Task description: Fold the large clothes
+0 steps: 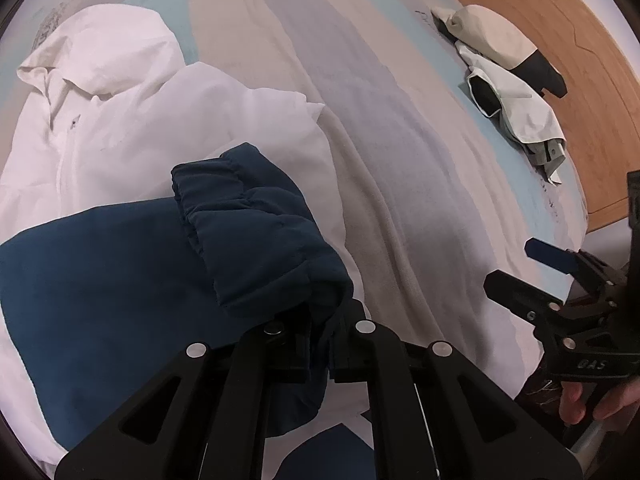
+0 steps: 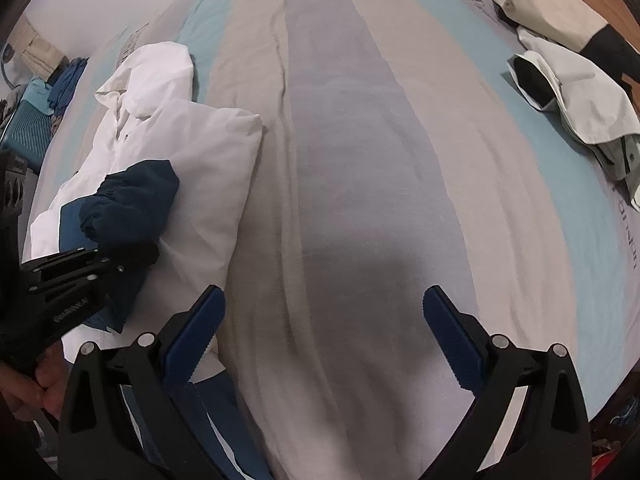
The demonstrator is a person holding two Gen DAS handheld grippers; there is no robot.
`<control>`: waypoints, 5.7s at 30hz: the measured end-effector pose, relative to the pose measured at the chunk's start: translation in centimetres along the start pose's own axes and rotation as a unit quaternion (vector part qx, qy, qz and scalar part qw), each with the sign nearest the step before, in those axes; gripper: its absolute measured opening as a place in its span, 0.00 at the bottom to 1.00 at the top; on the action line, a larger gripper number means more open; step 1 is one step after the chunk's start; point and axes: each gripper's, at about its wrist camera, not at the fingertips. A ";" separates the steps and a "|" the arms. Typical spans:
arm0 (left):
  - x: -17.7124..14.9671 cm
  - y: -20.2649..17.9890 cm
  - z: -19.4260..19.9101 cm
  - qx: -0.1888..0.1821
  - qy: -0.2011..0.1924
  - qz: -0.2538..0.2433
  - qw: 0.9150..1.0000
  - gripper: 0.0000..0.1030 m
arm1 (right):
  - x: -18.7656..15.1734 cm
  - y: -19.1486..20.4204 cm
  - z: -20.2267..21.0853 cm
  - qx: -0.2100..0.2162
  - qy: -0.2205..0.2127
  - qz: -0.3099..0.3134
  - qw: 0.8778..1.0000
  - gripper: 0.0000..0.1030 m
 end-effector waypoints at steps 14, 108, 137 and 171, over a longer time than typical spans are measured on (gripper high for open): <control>-0.1 0.7 1.7 -0.015 -0.011 0.013 1.000 0.53 | -1.4 0.2 0.0 -0.001 0.006 0.000 1.000 0.92; 26.0 40.1 -11.5 0.083 -0.050 0.130 0.987 0.05 | 36.2 23.9 -28.7 0.175 0.054 0.128 0.975 0.09; 13.5 32.7 1.1 0.173 -0.193 0.104 0.960 0.03 | 21.6 28.2 -14.1 0.163 -0.100 0.236 0.953 0.03; -6.0 22.7 3.5 0.231 -0.178 0.093 0.952 0.03 | 3.8 25.9 -8.1 0.146 -0.043 0.306 0.940 0.03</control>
Point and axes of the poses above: each gripper's, at about its wrist camera, not at the fingertips, and z roughly against the way its jaws point, y to its left, x to its top, and after that the axes turned 13 degrees about x, right-handed
